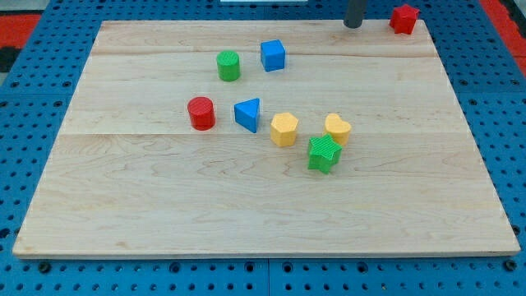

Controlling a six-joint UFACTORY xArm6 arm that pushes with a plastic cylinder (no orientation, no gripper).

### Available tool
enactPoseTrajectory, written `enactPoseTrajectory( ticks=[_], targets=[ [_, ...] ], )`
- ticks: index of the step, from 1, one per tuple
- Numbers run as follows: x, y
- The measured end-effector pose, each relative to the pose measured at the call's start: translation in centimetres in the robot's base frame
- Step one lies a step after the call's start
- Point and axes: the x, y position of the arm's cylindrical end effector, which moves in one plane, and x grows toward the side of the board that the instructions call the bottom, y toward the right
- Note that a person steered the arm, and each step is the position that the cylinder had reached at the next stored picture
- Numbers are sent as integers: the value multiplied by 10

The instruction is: Move blue cube a bit left

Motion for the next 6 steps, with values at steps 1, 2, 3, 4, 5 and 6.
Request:
enactPoseTrajectory(
  ticks=[1, 2, 3, 4, 5, 6],
  targets=[
    [13, 10],
    [49, -3],
    [62, -61],
    [69, -111],
    [95, -112],
    [105, -146]
  ],
)
